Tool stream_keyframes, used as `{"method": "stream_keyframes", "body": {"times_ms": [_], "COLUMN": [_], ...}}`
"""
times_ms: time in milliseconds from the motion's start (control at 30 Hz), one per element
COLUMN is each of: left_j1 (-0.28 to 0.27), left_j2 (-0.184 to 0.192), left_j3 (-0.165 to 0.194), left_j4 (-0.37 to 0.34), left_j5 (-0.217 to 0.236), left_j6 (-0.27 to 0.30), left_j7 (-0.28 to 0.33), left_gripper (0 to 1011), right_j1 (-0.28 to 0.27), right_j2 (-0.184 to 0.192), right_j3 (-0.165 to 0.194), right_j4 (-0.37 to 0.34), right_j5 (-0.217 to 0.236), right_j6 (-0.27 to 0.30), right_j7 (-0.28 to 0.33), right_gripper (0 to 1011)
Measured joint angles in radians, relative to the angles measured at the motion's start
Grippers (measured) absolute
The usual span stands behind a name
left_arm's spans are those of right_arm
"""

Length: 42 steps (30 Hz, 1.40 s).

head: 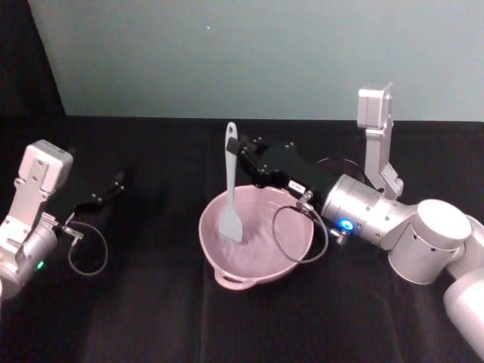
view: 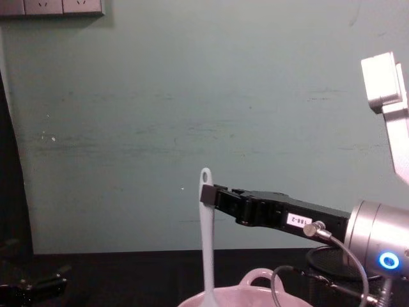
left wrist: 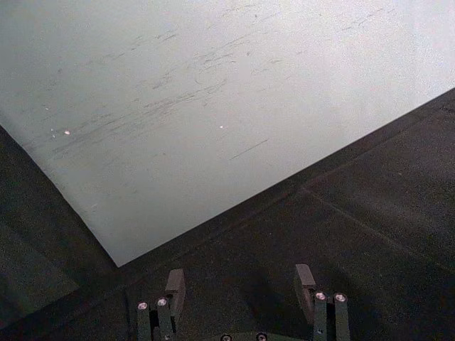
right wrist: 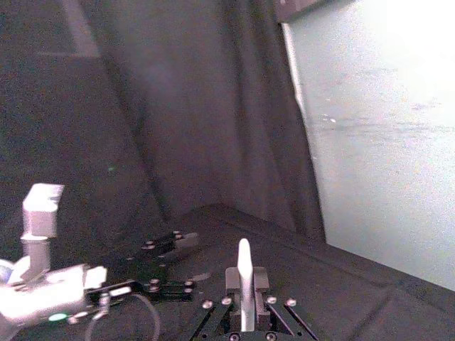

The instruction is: Use the one hand to pick up the spoon and stir the clear water in the bowl.

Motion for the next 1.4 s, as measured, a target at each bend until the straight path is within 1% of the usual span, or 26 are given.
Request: {"method": "stream_keyframes", "body": {"times_ms": [33, 167, 233, 300, 333, 400, 433, 500, 533, 567, 667, 767, 900, 967, 1067, 1200, 1400], "left_j1": [0.000, 0.000, 0.000, 0.000, 0.000, 0.000, 0.000, 0.000, 0.000, 0.000, 0.000, 0.000, 0.000, 0.000, 0.000, 0.000, 0.000], "left_j2": [0.000, 0.000, 0.000, 0.000, 0.000, 0.000, 0.000, 0.000, 0.000, 0.000, 0.000, 0.000, 0.000, 0.000, 0.000, 0.000, 0.000], "left_j3": [0.000, 0.000, 0.000, 0.000, 0.000, 0.000, 0.000, 0.000, 0.000, 0.000, 0.000, 0.000, 0.000, 0.000, 0.000, 0.000, 0.000], "left_j4": [0.000, 0.000, 0.000, 0.000, 0.000, 0.000, 0.000, 0.000, 0.000, 0.000, 0.000, 0.000, 0.000, 0.000, 0.000, 0.000, 0.000], "left_j5": [0.000, 0.000, 0.000, 0.000, 0.000, 0.000, 0.000, 0.000, 0.000, 0.000, 0.000, 0.000, 0.000, 0.000, 0.000, 0.000, 0.000], "left_j6": [0.000, 0.000, 0.000, 0.000, 0.000, 0.000, 0.000, 0.000, 0.000, 0.000, 0.000, 0.000, 0.000, 0.000, 0.000, 0.000, 0.000], "left_j7": [0.000, 0.000, 0.000, 0.000, 0.000, 0.000, 0.000, 0.000, 0.000, 0.000, 0.000, 0.000, 0.000, 0.000, 0.000, 0.000, 0.000], "left_gripper": [1011, 1011, 1011, 1011, 1011, 1011, 1011, 1011, 1011, 1011, 1011, 1011, 1011, 1011, 1011, 1011, 1011], "right_j1": [0.012, 0.034, 0.038, 0.038, 0.032, 0.024, 0.014, 0.004, -0.010, -0.010, -0.036, -0.049, -0.075, -0.078, -0.086, -0.089, -0.076], "right_j2": [-0.008, -0.021, -0.021, -0.014, -0.005, 0.004, 0.016, 0.026, 0.038, 0.038, 0.062, 0.073, 0.090, 0.091, 0.092, 0.082, 0.058], "right_j3": [0.003, 0.017, 0.025, 0.041, 0.053, 0.063, 0.074, 0.082, 0.092, 0.092, 0.106, 0.108, 0.101, 0.098, 0.084, 0.057, 0.021], "right_j4": [0.026, 0.077, 0.090, 0.093, 0.089, 0.080, 0.066, 0.054, 0.038, 0.038, 0.000, -0.022, -0.077, -0.084, -0.110, -0.132, -0.130], "right_j5": [0.001, 0.001, 0.000, -0.001, -0.001, -0.001, -0.001, -0.001, 0.000, 0.000, 0.001, 0.001, 0.000, 0.000, 0.000, 0.000, -0.002], "right_j6": [-0.004, -0.010, -0.013, -0.016, -0.017, -0.018, -0.017, -0.016, -0.014, -0.014, -0.002, 0.005, 0.025, 0.027, 0.035, 0.042, 0.043], "right_j7": [0.001, -0.006, -0.015, -0.027, -0.035, -0.041, -0.046, -0.051, -0.056, -0.056, -0.061, -0.061, -0.058, -0.057, -0.049, -0.037, -0.025], "right_gripper": [113, 113, 113, 113, 113, 113, 113, 113, 113, 113, 113, 113, 113, 113, 113, 113, 113]}}
